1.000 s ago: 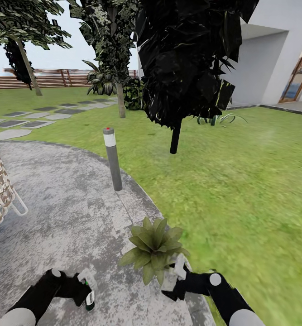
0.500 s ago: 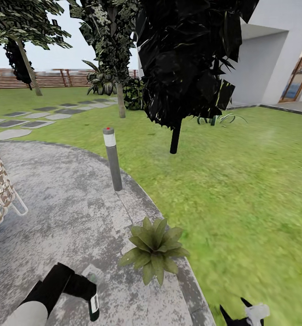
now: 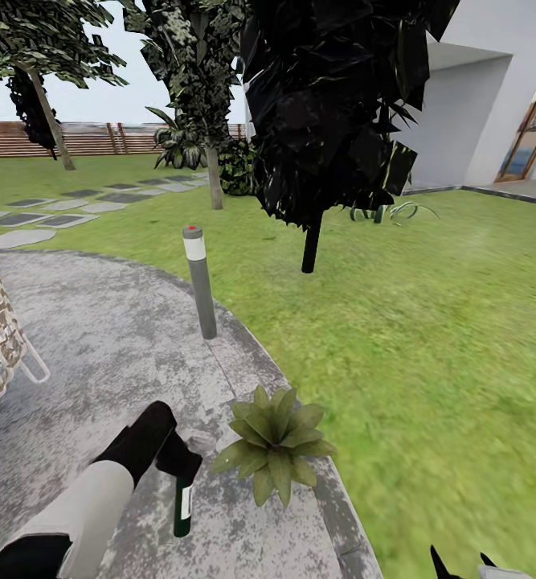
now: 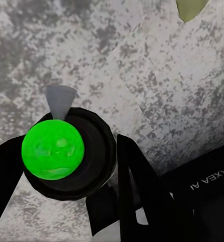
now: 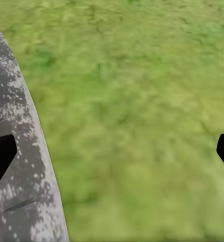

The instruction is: Pick up the pesticide atomizer in the garden and spray insectifuge to fully cover both potted plants in the garden.

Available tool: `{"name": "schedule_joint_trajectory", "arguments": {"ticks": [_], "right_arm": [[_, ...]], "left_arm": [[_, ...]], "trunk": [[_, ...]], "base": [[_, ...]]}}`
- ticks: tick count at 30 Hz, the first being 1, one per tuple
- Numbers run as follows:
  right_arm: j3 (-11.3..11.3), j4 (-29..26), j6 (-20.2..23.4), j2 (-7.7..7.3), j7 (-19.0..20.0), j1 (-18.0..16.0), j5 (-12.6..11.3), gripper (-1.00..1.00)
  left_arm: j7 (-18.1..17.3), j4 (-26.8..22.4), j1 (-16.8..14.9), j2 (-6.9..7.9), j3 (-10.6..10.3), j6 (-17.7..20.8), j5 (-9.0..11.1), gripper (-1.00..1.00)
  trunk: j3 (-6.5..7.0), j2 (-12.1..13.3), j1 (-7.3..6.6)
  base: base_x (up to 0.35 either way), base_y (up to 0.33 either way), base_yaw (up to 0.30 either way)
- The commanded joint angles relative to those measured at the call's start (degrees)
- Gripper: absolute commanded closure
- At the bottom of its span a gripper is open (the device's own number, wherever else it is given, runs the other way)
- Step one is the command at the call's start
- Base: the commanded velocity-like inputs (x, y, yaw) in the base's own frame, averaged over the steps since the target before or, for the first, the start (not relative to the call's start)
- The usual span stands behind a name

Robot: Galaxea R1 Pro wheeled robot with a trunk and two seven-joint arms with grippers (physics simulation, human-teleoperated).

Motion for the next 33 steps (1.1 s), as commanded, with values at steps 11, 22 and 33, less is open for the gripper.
{"name": "schedule_joint_trajectory", "arguments": {"ticks": [11, 22, 33], "right_arm": [[-0.51, -0.08, -0.25, 0.29, 0.44, -0.10, 0.27, -1.00], [-0.52, 0.01, -0.17, 0.21, 0.44, -0.10, 0.27, -1.00], [-0.52, -0.08, -0.17, 0.21, 0.53, -0.10, 0.27, -1.00]], "left_arm": [[-0.52, 6.84, 0.11, 0.28, -0.32, 0.34, -5.41, 1.00], [-0.52, 10.41, 0.22, 0.45, -0.22, 0.39, -10.20, 1.00], [-0.61, 10.40, -5.24, -1.68, 0.03, 0.48, -11.79, 1.00]], "trunk": [[-0.05, -0.02, -0.01], [-0.05, -0.02, -0.01], [-0.05, -0.02, -0.01]], "base": [[0.005, 0.000, -0.126], [0.103, 0.070, -0.001], [0.000, 0.000, 0.000]]}}
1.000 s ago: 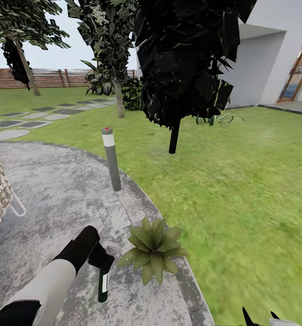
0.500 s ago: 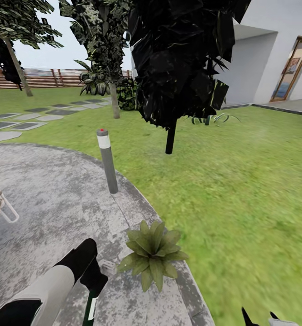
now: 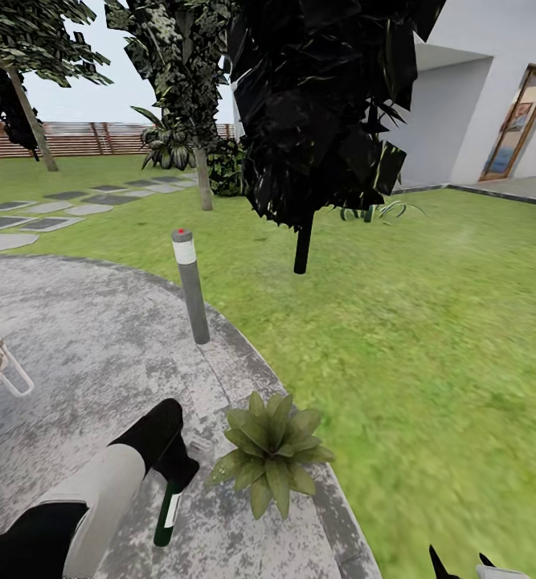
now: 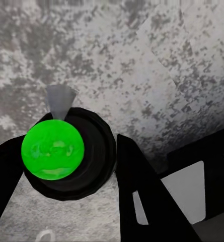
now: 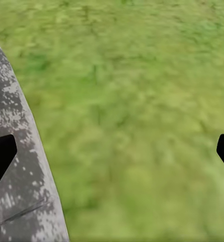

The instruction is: Pick up the pesticide atomizer in the garden and spray insectifuge to fully cover both potted plants in the garden.

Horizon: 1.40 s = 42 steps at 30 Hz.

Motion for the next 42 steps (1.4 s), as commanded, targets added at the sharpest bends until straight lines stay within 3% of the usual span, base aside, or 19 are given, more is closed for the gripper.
{"name": "schedule_joint_trajectory", "arguments": {"ticks": [1, 10, 20, 28, 31, 35, 42], "right_arm": [[-0.48, -0.02, -0.23, 0.01, 0.47, -0.10, 0.26, -1.00], [-0.45, -0.02, -0.23, 0.01, 0.47, -0.10, 0.26, -1.00], [-0.44, -0.02, -0.23, 0.01, 0.47, -0.10, 0.26, -1.00], [-0.43, -0.02, -0.23, 0.04, 0.47, -0.10, 0.26, -1.00], [-0.40, -0.02, -0.23, 0.09, 0.47, -0.10, 0.26, -1.00], [-0.40, -0.02, -0.23, 0.10, 0.47, -0.10, 0.27, -1.00], [-0.39, 0.06, -0.23, 0.10, 0.47, -0.10, 0.34, -1.00]], "left_arm": [[-0.54, -0.04, -0.02, 0.16, 0.05, 0.21, -0.57, 1.00], [-0.45, 0.55, 0.78, 1.80, -0.24, -0.25, -0.66, 1.00], [-0.23, 6.04, 0.82, 1.21, -0.09, -0.60, -0.85, 1.00], [-0.19, 6.80, 0.89, 1.48, -0.03, -0.58, -0.89, 1.00], [-0.19, 6.79, 2.43, 1.38, -0.13, -0.67, -1.01, 1.00], [-0.29, 6.70, 5.32, 1.15, -2.32, -0.71, -3.43, 1.00], [-0.58, 6.31, 5.64, 1.44, -2.50, -0.61, -3.23, 1.00]], "trunk": [[-0.05, -0.02, -0.01], [-0.05, -0.02, -0.01], [-0.05, -0.02, -0.01], [-0.05, -0.02, -0.01], [-0.05, -0.02, -0.01], [-0.05, -0.02, -0.01], [-0.05, -0.02, -0.01]], "base": [[0.000, 0.000, 0.000], [0.000, 0.000, 0.000], [0.058, 0.000, -0.103], [0.136, 0.000, -0.014], [0.004, 0.000, 0.000], [0.000, 0.000, 0.000], [0.095, 0.028, 0.000]]}}
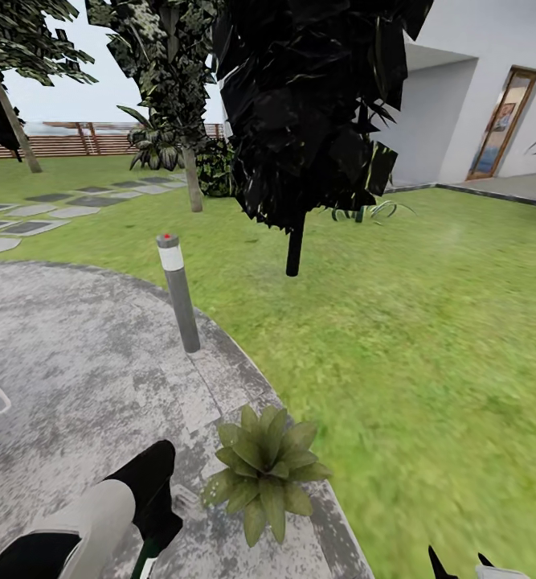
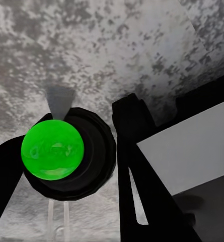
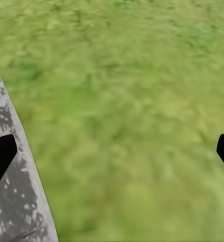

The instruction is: Pick up the pesticide atomizer in the garden and spray insectifuge to fully cover both potted plants in the garden.

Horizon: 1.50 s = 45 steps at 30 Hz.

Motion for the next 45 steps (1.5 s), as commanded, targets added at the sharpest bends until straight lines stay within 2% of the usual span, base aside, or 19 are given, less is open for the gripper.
{"name": "schedule_joint_trajectory", "arguments": {"ticks": [1, 10, 13, 15, 18, 21, 24, 27, 29, 34, 45], "right_arm": [[-0.48, -0.04, -0.23, 0.01, 0.48, -0.10, 0.27, -1.00], [-0.48, 0.02, -0.23, 0.01, 0.48, -0.10, 0.28, -1.00], [-0.48, 0.05, -0.23, 0.01, 0.48, -0.10, 0.28, -1.00], [-0.48, 0.05, -0.23, 0.01, 0.48, -0.10, 0.28, -1.00], [-0.48, 0.05, -0.23, 0.01, 0.48, -0.10, 0.28, -1.00], [-0.48, 0.05, -0.23, 0.01, 0.48, -0.10, 0.28, -1.00], [-0.48, 0.05, -0.23, 0.01, 0.47, -0.10, 0.28, -1.00], [-0.48, 0.05, -0.23, 0.01, 0.48, -0.10, 0.28, -1.00], [-0.48, 0.05, -0.23, 0.01, 0.48, -0.10, 0.28, -1.00], [-0.48, 0.13, -0.23, 0.01, 0.48, -0.10, 0.28, -1.00], [-0.48, 0.18, -0.23, 0.01, 0.46, -0.10, 0.28, -1.00]], "left_arm": [[-0.55, -0.22, 0.00, 0.00, 0.00, 0.21, -0.36, 1.00], [-0.74, -0.55, 0.00, 0.44, 0.29, 0.16, -0.06, 1.00], [-1.47, -0.69, -0.18, 0.18, 0.20, 0.22, -0.04, 1.00], [-2.92, -1.11, -0.71, 0.11, 0.17, 0.22, -0.03, 1.00], [-9.22, -3.39, -2.95, -0.06, -0.29, 0.10, -0.72, 1.00], [-11.07, -3.71, -5.60, -0.12, -0.57, 0.13, -0.97, 1.00], [-11.56, -3.60, -7.01, 0.01, -2.74, 0.20, -1.00, 1.00], [-11.82, -3.67, -7.54, -0.02, -6.07, 0.40, -0.87, 1.00], [-12.64, -3.66, -8.36, -0.23, -6.83, 0.46, -0.86, 1.00], [-14.54, -3.54, -10.39, -1.35, -7.21, 0.71, -0.86, 1.00], [-14.64, -3.40, -10.47, -1.26, -7.49, 0.58, -0.94, 1.00]], "trunk": [[-0.05, -0.02, 0.02], [-0.05, -0.02, 0.02], [-0.05, -0.02, 0.02], [-0.05, -0.02, 0.02], [-0.05, -0.02, 0.02], [-0.05, -0.02, 0.02], [-0.05, -0.02, 0.02], [-0.05, -0.02, 0.02], [-0.05, -0.02, 0.02], [-0.05, -0.02, 0.02], [-0.05, -0.02, 0.02]], "base": [[0.270, 0.105, 0.000], [0.048, 0.020, 0.000], [0.000, 0.000, 0.000], [0.000, 0.000, 0.000], [0.000, 0.000, 0.000], [0.000, 0.000, 0.000], [0.000, 0.000, 0.000], [0.000, 0.000, 0.000], [0.000, 0.000, 0.000], [0.000, 0.000, 0.000], [-0.117, 0.000, 0.000]]}}
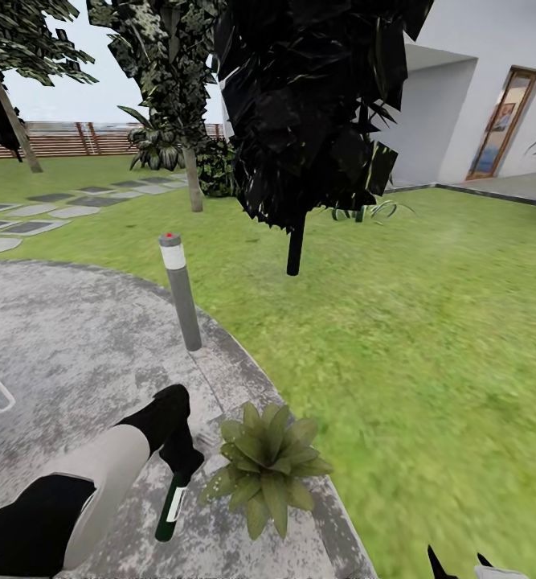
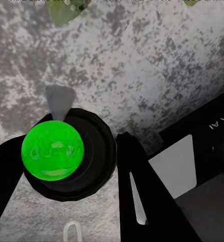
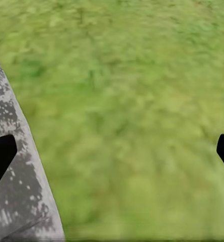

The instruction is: Pick up the pesticide atomizer in the garden and spray insectifuge to fully cover both potted plants in the garden.

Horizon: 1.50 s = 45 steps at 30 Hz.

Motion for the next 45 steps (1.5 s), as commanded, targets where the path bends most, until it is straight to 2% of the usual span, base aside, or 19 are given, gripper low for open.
{"name": "schedule_joint_trajectory", "arguments": {"ticks": [1, 4, 6, 7, 9, 13, 16, 18, 22, 45], "right_arm": [[-0.48, 0.06, -0.23, 0.01, 0.44, -0.10, 0.26, -1.00], [-0.56, 0.99, -0.23, -0.07, 0.41, -0.10, 0.26, -1.00], [-0.55, 1.11, -0.23, -0.08, 0.40, -0.10, 0.26, -1.00], [-0.55, 1.13, -0.23, -0.08, 0.42, -0.10, 0.26, -1.00], [-0.52, 1.16, -0.23, -0.08, 0.40, -0.10, 0.26, -1.00], [-0.51, 1.17, -0.23, -0.08, 0.41, -0.10, 0.26, -1.00], [-0.53, 1.16, -0.23, -0.11, 0.44, -0.10, 0.26, -1.00], [-0.57, 1.16, -0.23, -0.28, 0.45, -0.10, 0.26, -1.00], [-0.57, 1.23, -0.24, -0.34, 0.40, -0.10, 0.26, -1.00], [-0.48, 1.25, -0.23, -0.08, 0.40, -0.10, 0.26, -1.00]], "left_arm": [[-0.58, -0.10, -0.04, -0.03, -0.07, 0.31, -0.55, 1.00], [-0.68, -0.12, -0.23, -0.52, 0.11, 0.41, -4.15, 1.00], [-1.19, -0.20, -0.66, -1.85, 0.17, 0.53, -6.97, 1.00], [-1.97, -0.18, -1.12, -2.43, 0.22, 0.60, -8.21, 1.00], [-4.78, -0.19, -2.24, -2.87, 0.23, 0.61, -9.39, 1.00], [-7.57, -0.20, -2.95, -2.50, 0.12, 0.55, -10.16, 1.00], [-7.81, -0.13, -2.56, -2.30, 0.11, 0.41, -10.54, 1.00], [-7.86, -0.11, -2.28, -1.24, 0.11, 0.24, -10.63, 1.00], [-7.85, 0.02, -2.00, -0.47, -0.01, 0.02, -10.64, 1.00], [-7.87, -0.62, -2.42, -0.47, 0.42, 0.59, -10.74, 1.00]], "trunk": [[-0.05, -0.02, -0.01], [-0.05, -0.02, -0.01], [-0.05, -0.02, -0.01], [-0.05, -0.02, -0.01], [-0.05, -0.02, -0.01], [-0.05, -0.02, -0.01], [-0.05, -0.02, -0.01], [-0.05, -0.02, -0.01], [-0.05, -0.02, -0.01], [-0.05, -0.02, -0.01]], "base": [[-0.018, 0.000, 0.000], [-0.004, 0.000, 0.000], [-0.001, 0.000, 0.000], [0.000, 0.000, 0.000], [0.000, 0.000, 0.000], [0.000, 0.000, 0.000], [0.000, 0.000, 0.000], [0.000, 0.000, 0.000], [0.000, 0.000, 0.000], [0.017, -0.061, 0.000]]}}
